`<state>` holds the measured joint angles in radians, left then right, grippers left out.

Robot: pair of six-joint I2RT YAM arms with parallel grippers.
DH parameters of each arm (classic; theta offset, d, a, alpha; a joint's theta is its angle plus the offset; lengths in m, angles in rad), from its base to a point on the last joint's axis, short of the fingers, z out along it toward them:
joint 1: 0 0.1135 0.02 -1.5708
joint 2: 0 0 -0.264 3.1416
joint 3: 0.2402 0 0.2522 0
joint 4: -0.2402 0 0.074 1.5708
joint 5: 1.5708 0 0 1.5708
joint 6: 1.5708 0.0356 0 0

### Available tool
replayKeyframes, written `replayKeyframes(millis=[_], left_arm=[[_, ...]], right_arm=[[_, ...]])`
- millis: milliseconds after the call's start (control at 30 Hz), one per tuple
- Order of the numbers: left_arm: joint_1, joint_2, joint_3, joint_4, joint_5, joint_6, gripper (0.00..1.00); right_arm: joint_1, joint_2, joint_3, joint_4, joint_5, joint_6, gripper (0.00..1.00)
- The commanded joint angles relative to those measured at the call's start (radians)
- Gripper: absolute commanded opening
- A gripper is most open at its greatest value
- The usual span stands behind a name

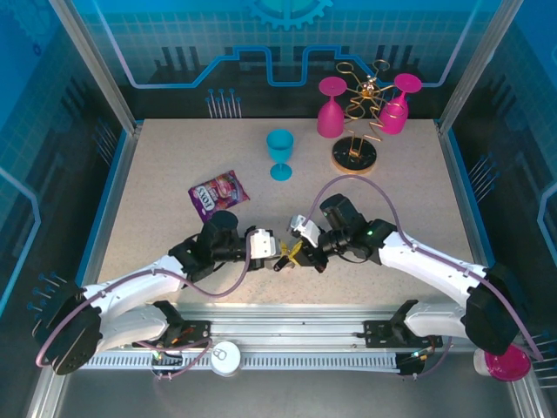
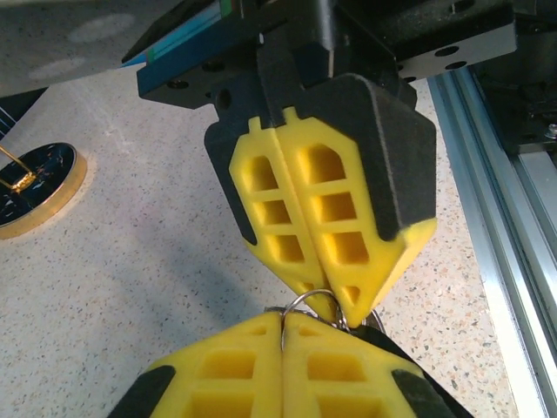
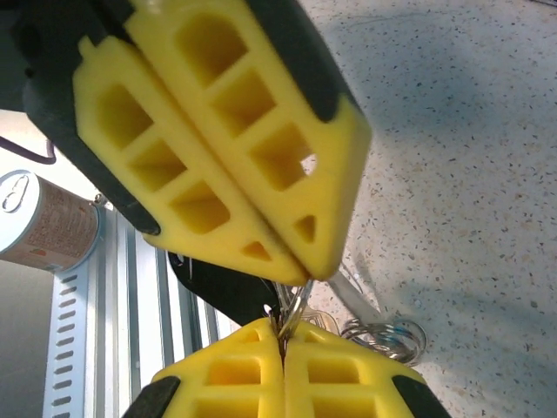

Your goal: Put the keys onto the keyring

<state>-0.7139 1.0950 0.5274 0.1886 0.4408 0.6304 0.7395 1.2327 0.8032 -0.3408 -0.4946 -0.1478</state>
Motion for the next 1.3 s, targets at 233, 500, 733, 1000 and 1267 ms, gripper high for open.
replayKeyframes(millis=[233, 500, 733, 1000, 1267], left_arm=[[-0.02, 0.043, 0.057, -0.15, 0.079, 0.064, 0.15], [-0.021, 0.045, 0.061, -0.156, 0.071, 0.088, 0.0], [-0.021, -0.029, -0.083, 0.263, -0.028, -0.171, 0.0], [-0.02, -0.035, -0.161, 0.492, -0.043, -0.472, 0.0], [-0.02, -0.05, -0.16, 0.448, -0.022, -0.415, 0.0]], right_arm=[[0.032, 0.03, 0.057, 0.007, 0.028, -0.08, 0.0], [0.038, 0.029, 0.07, -0.005, 0.065, -0.06, 0.0], [0.013, -0.004, -0.089, 0.048, 0.193, 0.21, 0.0], [-0.005, 0.034, -0.112, 0.159, 0.165, 0.329, 0.04], [-0.04, -0.285, -0.211, 0.146, 0.25, 0.174, 0.56]])
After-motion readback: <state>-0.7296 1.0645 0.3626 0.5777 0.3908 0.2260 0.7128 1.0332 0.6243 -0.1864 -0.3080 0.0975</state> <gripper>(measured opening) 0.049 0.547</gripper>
